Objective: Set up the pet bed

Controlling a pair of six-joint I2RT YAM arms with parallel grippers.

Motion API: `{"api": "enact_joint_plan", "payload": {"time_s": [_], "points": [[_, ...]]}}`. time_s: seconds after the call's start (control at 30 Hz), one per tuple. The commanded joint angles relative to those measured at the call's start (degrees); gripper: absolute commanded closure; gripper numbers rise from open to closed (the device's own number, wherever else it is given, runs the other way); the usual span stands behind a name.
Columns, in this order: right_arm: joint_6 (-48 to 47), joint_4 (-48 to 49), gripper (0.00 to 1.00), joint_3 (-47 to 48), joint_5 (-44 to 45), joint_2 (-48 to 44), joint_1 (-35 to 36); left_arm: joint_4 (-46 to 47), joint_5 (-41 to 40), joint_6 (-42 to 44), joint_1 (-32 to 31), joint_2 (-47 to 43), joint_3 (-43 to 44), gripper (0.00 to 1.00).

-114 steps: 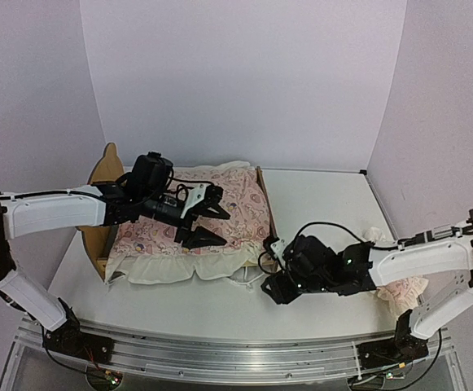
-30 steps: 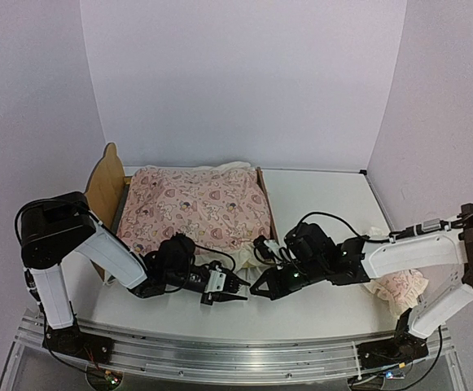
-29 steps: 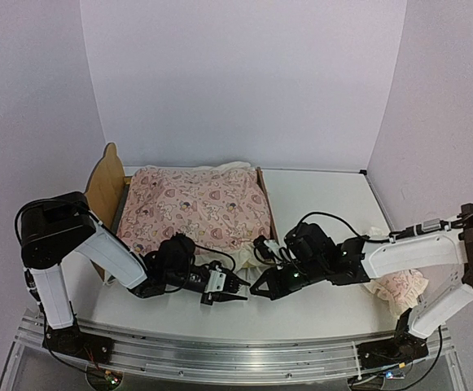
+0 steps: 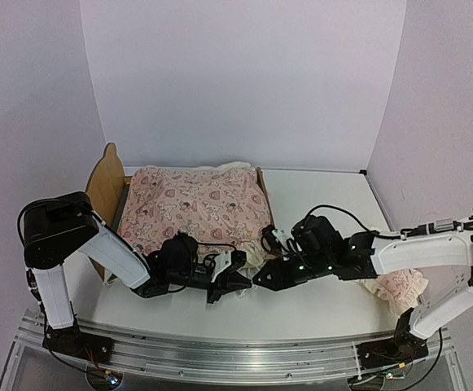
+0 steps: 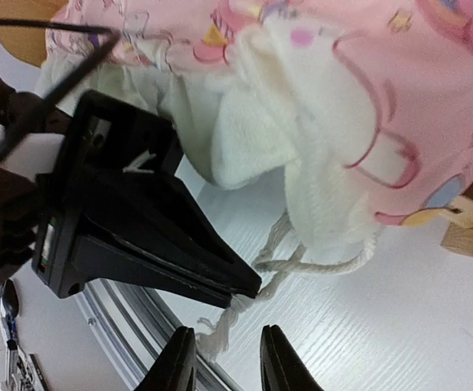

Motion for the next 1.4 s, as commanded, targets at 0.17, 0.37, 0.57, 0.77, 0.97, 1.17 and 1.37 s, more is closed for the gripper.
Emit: {"api": "enact_joint_plan", "payload": {"time_s": [0.17,0.37,0.57,0.77,0.97,1.17,1.37], "points": [[-1.45,-0.92,0.68,-1.49,18.09,-3.77,-0.45,-1.24,-10.3,-21.57,-0.06,-1.1,1.83,1.0],[-2.71,2.62,0.64,-1.08,19.34,0.88,0.98,-1.61,-11.92,-25.78,-0.06,-0.85,1.61,1.0],[2.18,17.21,0.63,-5.81,23.89,4.01,2.06,-2.41,-11.47,-28.59,-0.1,-0.68,1.18,1.0],[5.42,24.89,0.62,-6.55,30.59,8.85,3.4,-1.95,-9.83,-29.23,-0.07,-0.8,0.95,1.0],[8.0,28.52,0.62,-6.31,34.34,12.08,3.75,-1.74,-9.54,-29.79,-0.11,-0.96,0.57,1.0],[9.5,28.83,0.63,-5.55,35.42,15.13,3.87,-0.71,-9.79,-28.56,-0.14,-0.96,0.59,1.0],[8.81,30.61,0.73,-5.08,36.57,17.1,3.9,-0.75,-10.04,-28.43,-0.13,-0.85,0.66,1.0]]}}
